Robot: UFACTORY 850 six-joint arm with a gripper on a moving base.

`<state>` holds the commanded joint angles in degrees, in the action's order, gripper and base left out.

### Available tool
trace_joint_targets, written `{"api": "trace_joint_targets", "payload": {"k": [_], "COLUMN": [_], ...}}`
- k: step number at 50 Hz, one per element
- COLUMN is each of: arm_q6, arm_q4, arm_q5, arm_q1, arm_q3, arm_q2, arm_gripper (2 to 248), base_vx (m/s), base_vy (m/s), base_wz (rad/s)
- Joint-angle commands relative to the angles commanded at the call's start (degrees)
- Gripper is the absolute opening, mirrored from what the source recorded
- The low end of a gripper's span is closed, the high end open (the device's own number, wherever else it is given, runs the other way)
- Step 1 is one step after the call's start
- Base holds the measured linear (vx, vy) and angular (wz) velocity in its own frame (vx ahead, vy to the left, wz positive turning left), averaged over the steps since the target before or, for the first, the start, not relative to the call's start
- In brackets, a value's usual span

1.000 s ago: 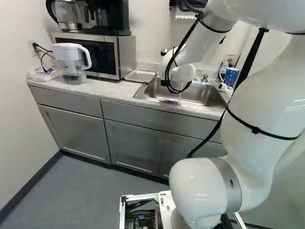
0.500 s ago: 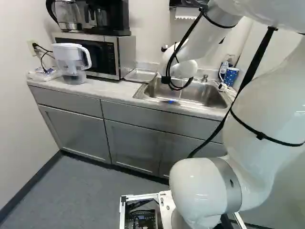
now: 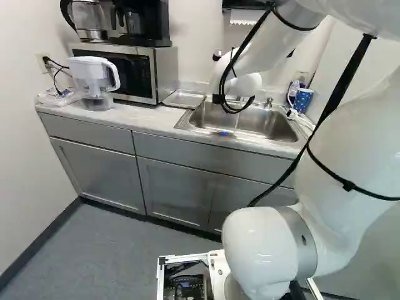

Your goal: Rinse the cup and place it in the tray

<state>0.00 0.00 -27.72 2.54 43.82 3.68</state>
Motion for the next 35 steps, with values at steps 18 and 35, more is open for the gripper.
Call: {"api": "trace_joint_targets", "payload": {"k": [18,35], "arm_q6": [0.0,5.6], "arm_q4": [0.0,0.0], "arm_q5": [0.0,0.0], "arm_q1": [0.0,0.0], "arm_q3": [0.6,0.6], "arm_q2": [1.1,1.1], "arm_gripper": [122,122], "base_vx": [0.000,0.000], "base_vy": [0.000,0.000], "base_wz": [0.000,0.000]}}
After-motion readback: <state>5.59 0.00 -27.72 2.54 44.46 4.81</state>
